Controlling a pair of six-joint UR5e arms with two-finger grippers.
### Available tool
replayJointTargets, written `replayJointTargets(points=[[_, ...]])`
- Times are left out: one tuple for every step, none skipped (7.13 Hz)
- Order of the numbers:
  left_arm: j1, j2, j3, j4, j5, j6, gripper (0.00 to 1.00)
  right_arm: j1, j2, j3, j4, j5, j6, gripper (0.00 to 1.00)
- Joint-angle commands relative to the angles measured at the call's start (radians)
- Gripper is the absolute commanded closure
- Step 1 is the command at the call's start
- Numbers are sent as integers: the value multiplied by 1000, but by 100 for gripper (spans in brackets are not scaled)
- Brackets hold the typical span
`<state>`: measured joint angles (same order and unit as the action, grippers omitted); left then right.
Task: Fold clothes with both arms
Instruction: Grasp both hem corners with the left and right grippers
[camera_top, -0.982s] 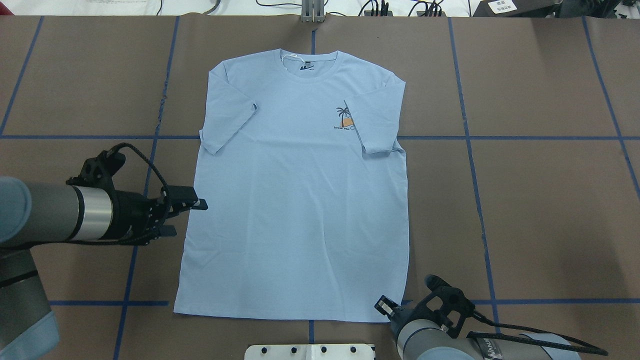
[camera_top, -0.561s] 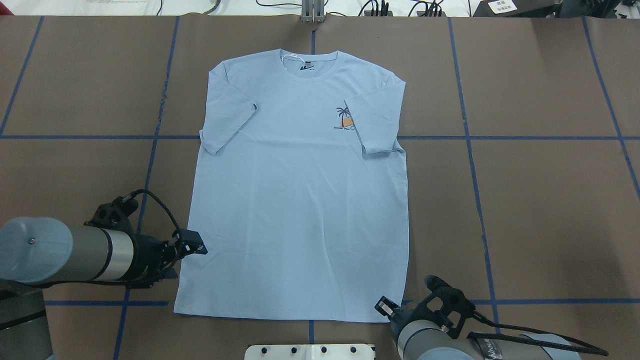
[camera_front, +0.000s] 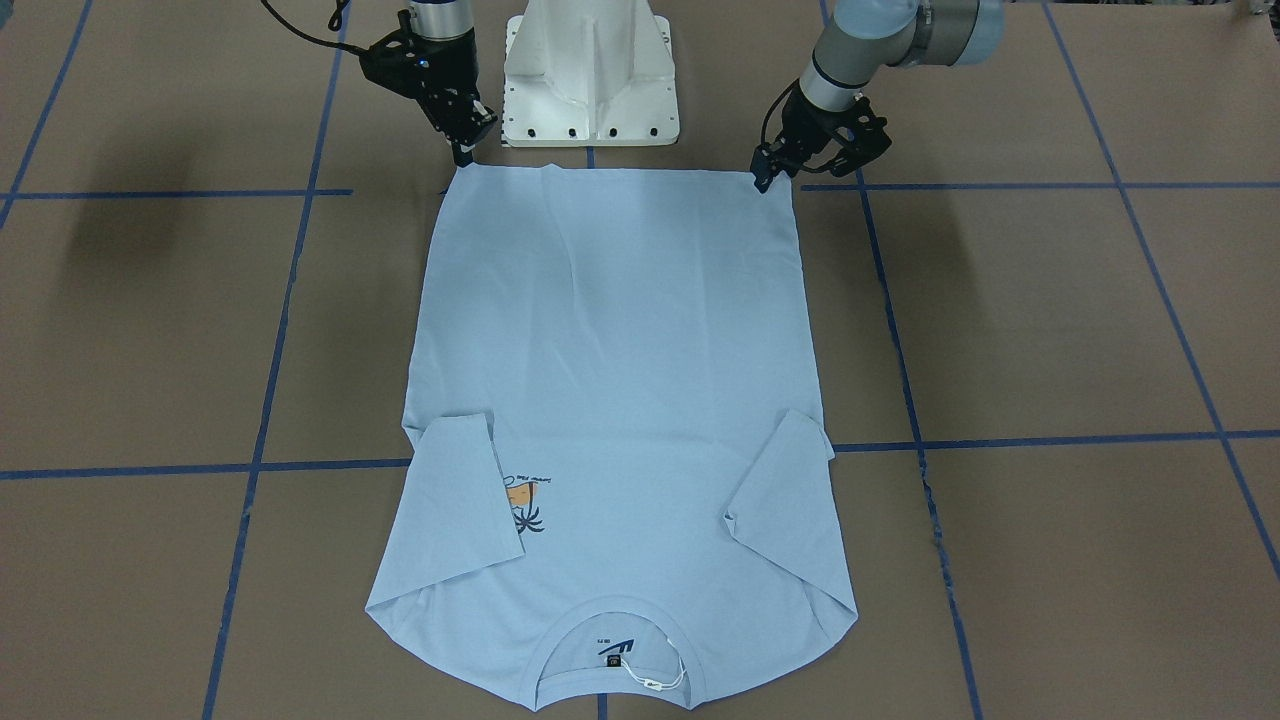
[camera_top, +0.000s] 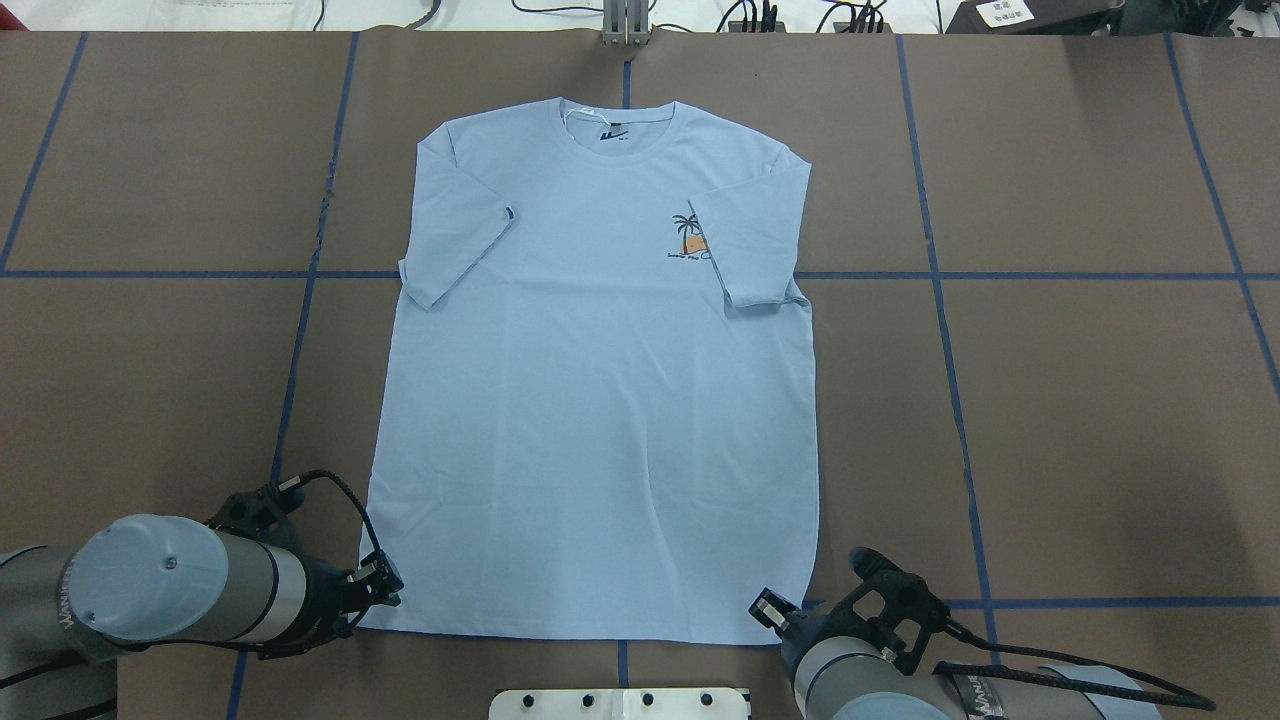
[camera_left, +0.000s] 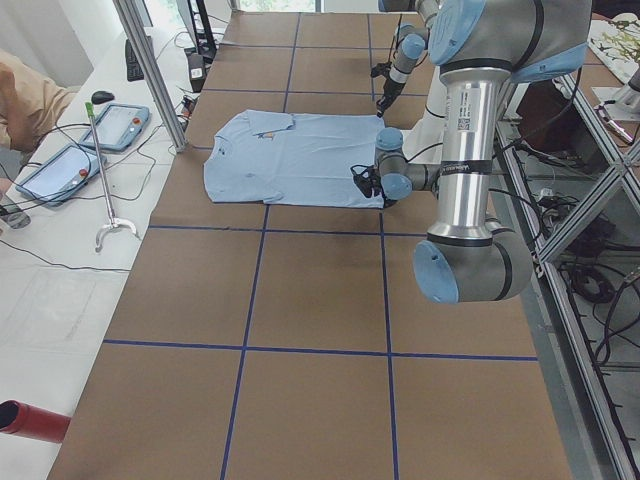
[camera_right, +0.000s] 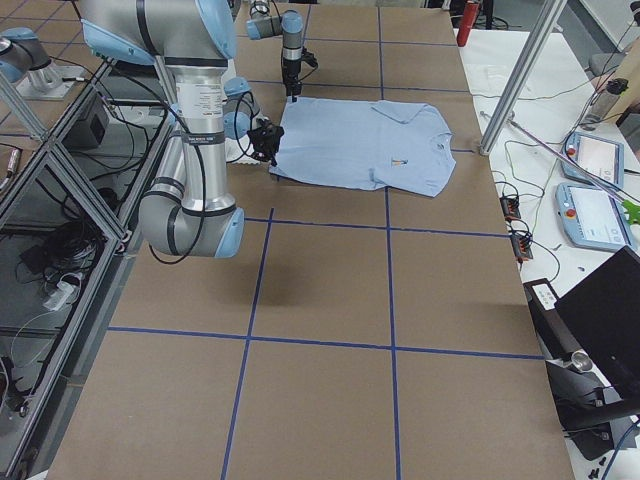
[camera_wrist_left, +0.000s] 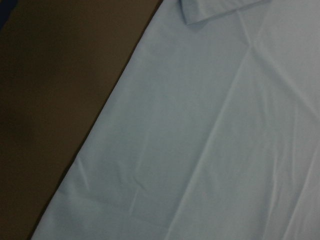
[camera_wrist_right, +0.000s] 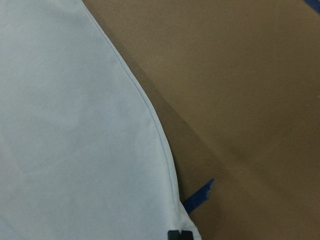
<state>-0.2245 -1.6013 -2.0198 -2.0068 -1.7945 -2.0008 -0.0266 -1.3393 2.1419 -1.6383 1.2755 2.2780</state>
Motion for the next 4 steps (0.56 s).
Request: replayJointTargets(points=[[8,11,-1,22,1,2,35,1,0,0,0,-2,0,100],[8,11,-3,22,1,2,40,2,0,-2,0,-2,0,100],[7,9,-4,23,1,0,81,2,0,-2,0,-4,0,100],[7,9,-10,22,0,3,100,1,0,-4,0,-4,0,100]])
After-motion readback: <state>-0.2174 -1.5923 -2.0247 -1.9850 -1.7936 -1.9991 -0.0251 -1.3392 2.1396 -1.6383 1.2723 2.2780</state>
